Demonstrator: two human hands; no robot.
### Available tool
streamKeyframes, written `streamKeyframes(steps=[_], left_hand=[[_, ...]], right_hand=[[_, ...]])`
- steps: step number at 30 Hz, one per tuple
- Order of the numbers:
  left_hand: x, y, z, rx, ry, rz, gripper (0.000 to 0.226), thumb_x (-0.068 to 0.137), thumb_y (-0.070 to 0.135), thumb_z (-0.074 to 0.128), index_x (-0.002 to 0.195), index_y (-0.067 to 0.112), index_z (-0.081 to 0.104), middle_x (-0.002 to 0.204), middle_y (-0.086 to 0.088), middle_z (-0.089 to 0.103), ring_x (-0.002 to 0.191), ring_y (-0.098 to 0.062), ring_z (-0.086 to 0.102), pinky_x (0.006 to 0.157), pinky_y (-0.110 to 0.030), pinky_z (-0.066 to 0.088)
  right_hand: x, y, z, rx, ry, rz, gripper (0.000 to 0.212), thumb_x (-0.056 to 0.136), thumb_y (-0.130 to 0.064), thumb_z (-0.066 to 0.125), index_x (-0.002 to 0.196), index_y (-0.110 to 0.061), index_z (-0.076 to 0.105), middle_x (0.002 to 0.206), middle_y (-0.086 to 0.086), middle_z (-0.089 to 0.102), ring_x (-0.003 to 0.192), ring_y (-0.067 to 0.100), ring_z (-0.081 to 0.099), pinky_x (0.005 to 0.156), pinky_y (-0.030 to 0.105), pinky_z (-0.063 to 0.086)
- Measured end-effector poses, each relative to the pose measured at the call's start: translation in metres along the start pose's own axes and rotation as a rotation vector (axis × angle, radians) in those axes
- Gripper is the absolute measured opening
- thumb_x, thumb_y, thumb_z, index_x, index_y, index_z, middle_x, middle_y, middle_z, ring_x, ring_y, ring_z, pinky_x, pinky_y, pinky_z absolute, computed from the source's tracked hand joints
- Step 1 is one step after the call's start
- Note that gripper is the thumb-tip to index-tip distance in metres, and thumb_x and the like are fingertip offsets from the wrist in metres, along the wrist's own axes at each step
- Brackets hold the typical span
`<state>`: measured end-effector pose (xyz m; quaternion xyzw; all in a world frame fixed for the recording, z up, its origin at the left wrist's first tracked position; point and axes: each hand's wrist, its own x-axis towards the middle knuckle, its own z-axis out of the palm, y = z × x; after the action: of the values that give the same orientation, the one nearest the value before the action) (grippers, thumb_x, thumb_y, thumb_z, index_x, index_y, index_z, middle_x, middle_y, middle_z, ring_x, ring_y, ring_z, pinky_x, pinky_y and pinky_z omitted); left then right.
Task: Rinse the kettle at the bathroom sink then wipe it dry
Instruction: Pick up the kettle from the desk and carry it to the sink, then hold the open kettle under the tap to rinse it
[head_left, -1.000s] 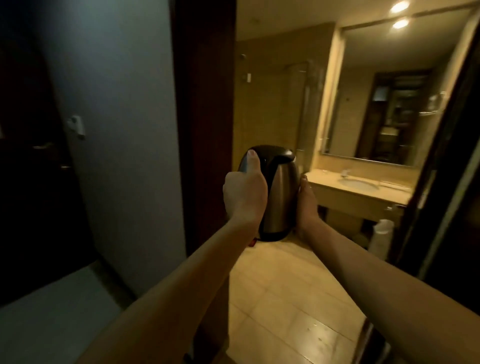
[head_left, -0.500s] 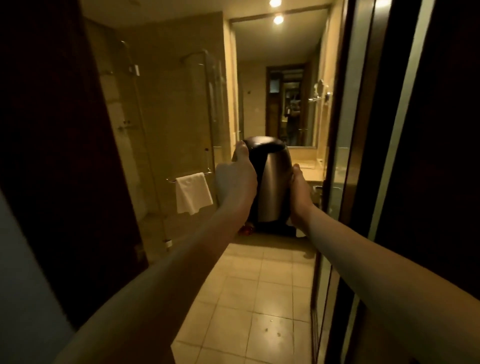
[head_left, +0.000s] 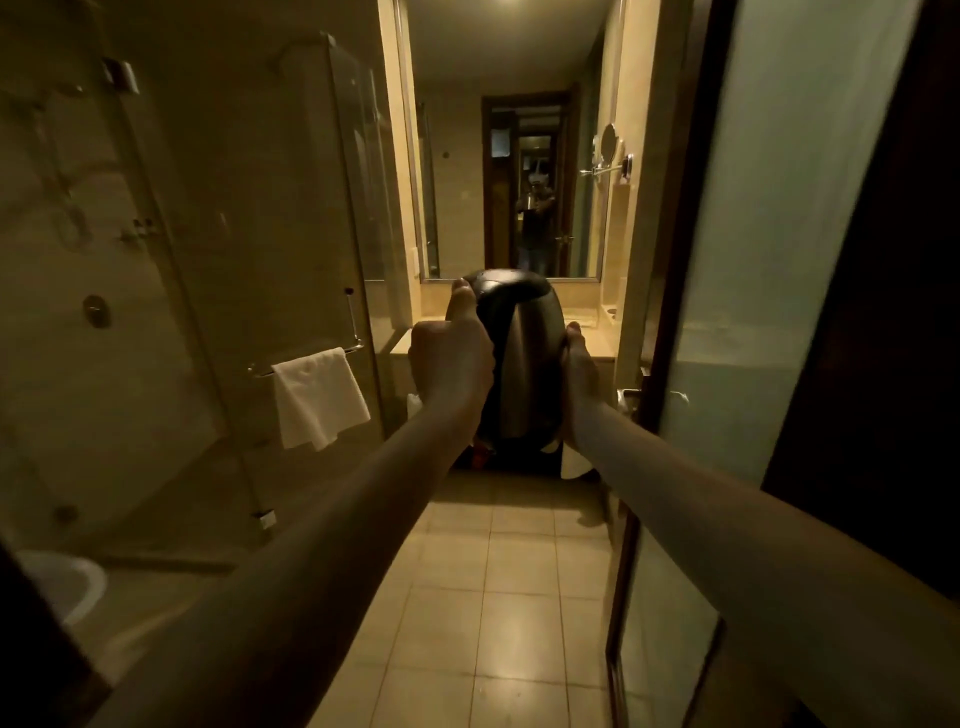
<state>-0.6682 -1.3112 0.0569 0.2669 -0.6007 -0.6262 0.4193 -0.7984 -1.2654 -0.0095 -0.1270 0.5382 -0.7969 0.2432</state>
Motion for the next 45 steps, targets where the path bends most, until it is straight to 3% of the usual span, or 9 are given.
streamKeyframes(steps=[3, 6, 9, 13, 19, 22, 26, 34, 45], left_hand=[[0.069, -0.026, 0.016, 0.006, 0.019, 0.030, 0.046, 0.095, 0.053, 0.044, 0.093, 0.010, 0.062, 0.066, -0.001, 0.058, 0.060, -0.015, 0.056, 0.061, -0.030, 0.045], [0.146, -0.041, 0.036, 0.014, 0.003, 0.017, 0.050, 0.094, 0.057, 0.043, 0.089, 0.012, 0.062, 0.066, -0.002, 0.059, 0.063, -0.018, 0.059, 0.065, -0.033, 0.050], [0.221, -0.059, 0.057, 0.013, 0.017, 0.018, 0.053, 0.092, 0.058, 0.046, 0.087, 0.009, 0.064, 0.070, -0.005, 0.061, 0.071, -0.027, 0.064, 0.073, -0.038, 0.053], [0.303, -0.079, 0.088, 0.019, -0.034, 0.040, 0.048, 0.096, 0.050, 0.046, 0.068, 0.013, 0.056, 0.056, -0.004, 0.054, 0.058, -0.025, 0.055, 0.064, -0.038, 0.046], [0.423, -0.121, 0.144, 0.011, -0.077, 0.065, 0.049, 0.097, 0.049, 0.044, 0.066, 0.014, 0.057, 0.053, -0.003, 0.054, 0.051, -0.020, 0.053, 0.059, -0.034, 0.045], [0.485, -0.141, 0.177, 0.006, -0.055, 0.086, 0.049, 0.097, 0.049, 0.044, 0.069, 0.013, 0.058, 0.054, -0.003, 0.054, 0.049, -0.017, 0.053, 0.053, -0.027, 0.043], [0.571, -0.157, 0.227, 0.023, -0.017, 0.095, 0.048, 0.097, 0.050, 0.045, 0.071, 0.011, 0.058, 0.057, -0.004, 0.055, 0.051, -0.019, 0.054, 0.049, -0.026, 0.043], [0.731, -0.215, 0.305, 0.041, 0.016, 0.052, 0.055, 0.095, 0.055, 0.044, 0.066, 0.010, 0.058, 0.054, -0.005, 0.056, 0.052, -0.023, 0.056, 0.057, -0.034, 0.046], [0.973, -0.347, 0.378, 0.095, 0.047, -0.015, 0.053, 0.095, 0.055, 0.044, 0.063, 0.014, 0.057, 0.060, -0.007, 0.063, 0.062, -0.030, 0.066, 0.060, -0.035, 0.052]], right_hand=[[0.067, 0.005, 0.006, -0.052, -0.021, -0.065, 0.055, 0.096, -0.061, 0.030, 0.122, -0.020, 0.056, 0.120, 0.010, 0.059, 0.111, 0.030, 0.055, 0.099, 0.047, 0.043], [0.134, 0.005, 0.022, -0.122, 0.007, -0.115, 0.045, 0.100, -0.057, 0.026, 0.105, -0.023, 0.056, 0.114, 0.011, 0.058, 0.107, 0.028, 0.054, 0.096, 0.044, 0.044], [0.203, 0.005, 0.036, -0.125, 0.047, -0.130, 0.055, 0.098, -0.059, 0.027, 0.118, -0.017, 0.056, 0.121, 0.015, 0.058, 0.113, 0.032, 0.053, 0.104, 0.051, 0.039], [0.288, 0.005, 0.044, -0.122, 0.100, -0.118, 0.058, 0.100, -0.055, 0.026, 0.128, -0.013, 0.054, 0.127, 0.015, 0.057, 0.117, 0.032, 0.051, 0.103, 0.048, 0.039], [0.430, 0.007, 0.049, -0.080, 0.124, -0.095, 0.065, 0.095, -0.061, 0.030, 0.130, -0.013, 0.056, 0.128, 0.013, 0.059, 0.117, 0.030, 0.052, 0.105, 0.048, 0.039], [0.506, 0.004, 0.045, -0.119, 0.117, -0.121, 0.061, 0.098, -0.057, 0.030, 0.120, -0.010, 0.062, 0.115, 0.014, 0.064, 0.106, 0.028, 0.057, 0.090, 0.041, 0.047], [0.602, -0.009, 0.045, -0.154, 0.105, -0.145, 0.054, 0.100, -0.053, 0.031, 0.106, -0.009, 0.063, 0.096, 0.012, 0.064, 0.090, 0.025, 0.059, 0.067, 0.033, 0.046], [0.797, -0.004, 0.049, -0.168, 0.156, -0.095, 0.067, 0.088, -0.064, 0.038, 0.118, -0.010, 0.064, 0.116, 0.016, 0.065, 0.104, 0.027, 0.060, 0.086, 0.040, 0.051], [1.064, 0.071, 0.062, -0.177, 0.240, -0.006, 0.056, 0.100, -0.051, 0.034, 0.113, -0.006, 0.064, 0.102, 0.014, 0.067, 0.094, 0.026, 0.059, 0.086, 0.039, 0.048]])
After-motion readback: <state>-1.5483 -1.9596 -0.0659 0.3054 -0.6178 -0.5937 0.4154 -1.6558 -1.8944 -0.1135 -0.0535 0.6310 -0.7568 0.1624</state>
